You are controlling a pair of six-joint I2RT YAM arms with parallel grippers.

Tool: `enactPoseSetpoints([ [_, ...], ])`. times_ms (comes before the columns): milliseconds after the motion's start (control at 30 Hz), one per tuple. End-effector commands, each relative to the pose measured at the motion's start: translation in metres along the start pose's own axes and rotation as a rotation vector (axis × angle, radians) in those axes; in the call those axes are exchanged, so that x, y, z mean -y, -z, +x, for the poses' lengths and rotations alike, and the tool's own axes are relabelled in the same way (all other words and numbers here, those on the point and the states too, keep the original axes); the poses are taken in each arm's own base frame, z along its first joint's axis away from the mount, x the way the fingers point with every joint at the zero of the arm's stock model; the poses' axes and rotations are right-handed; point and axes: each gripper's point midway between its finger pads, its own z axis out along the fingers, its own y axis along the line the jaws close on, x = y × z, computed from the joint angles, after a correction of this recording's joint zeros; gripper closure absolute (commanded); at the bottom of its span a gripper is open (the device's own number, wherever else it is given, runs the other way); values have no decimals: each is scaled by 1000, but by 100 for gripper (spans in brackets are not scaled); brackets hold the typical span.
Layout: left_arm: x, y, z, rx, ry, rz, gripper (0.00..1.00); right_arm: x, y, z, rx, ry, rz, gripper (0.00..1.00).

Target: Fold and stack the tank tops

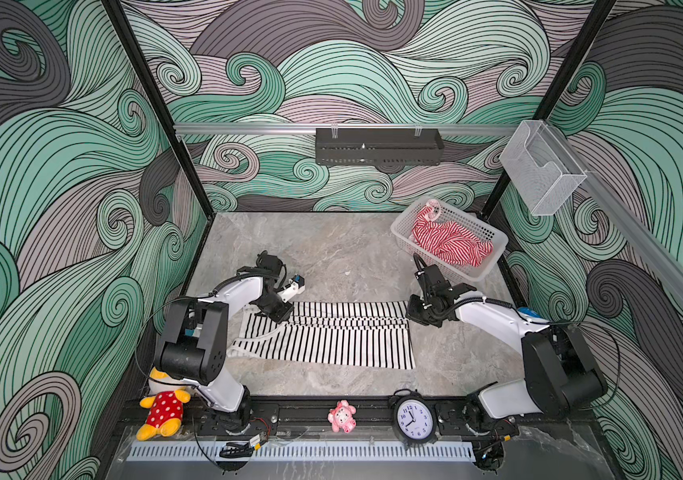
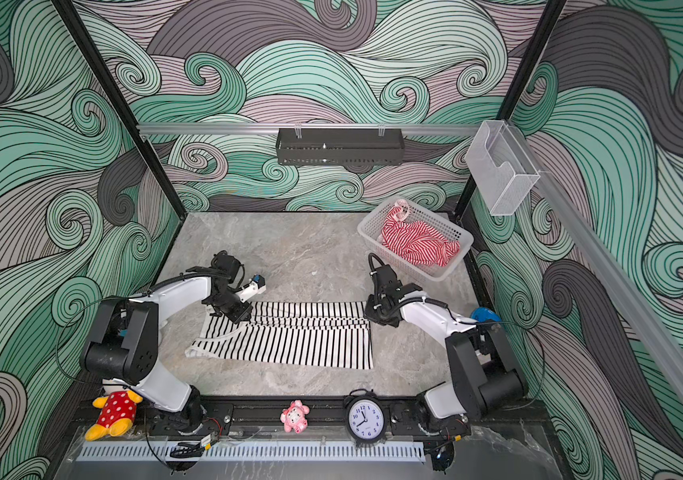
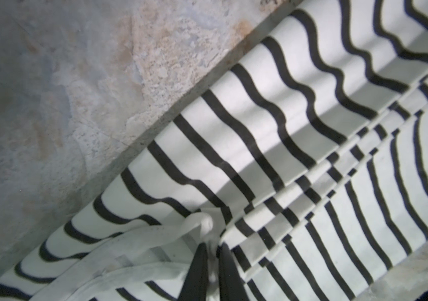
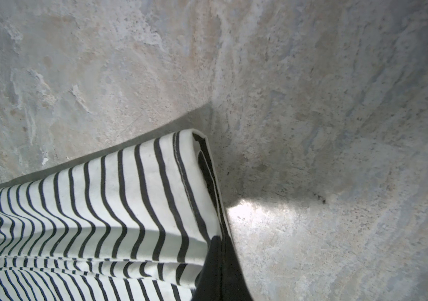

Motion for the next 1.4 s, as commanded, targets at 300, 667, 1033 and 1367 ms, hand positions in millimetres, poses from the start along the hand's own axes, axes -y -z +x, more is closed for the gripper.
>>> enactPoseSetpoints([
  [300,-6,16,4,37,8,-92,89,1,20,16,44,-21,-56,100],
  [667,-17,7,12,-51,24,-133,66,10,13,25,23,-15,-19,59],
  [1033,14,57,-22,156,-27,-82,58,-30,42,4,130,5,-103,70],
  [1367,34,-8,6,-131,-140,-60,60,-47,-10,23,30,40,-56,99],
])
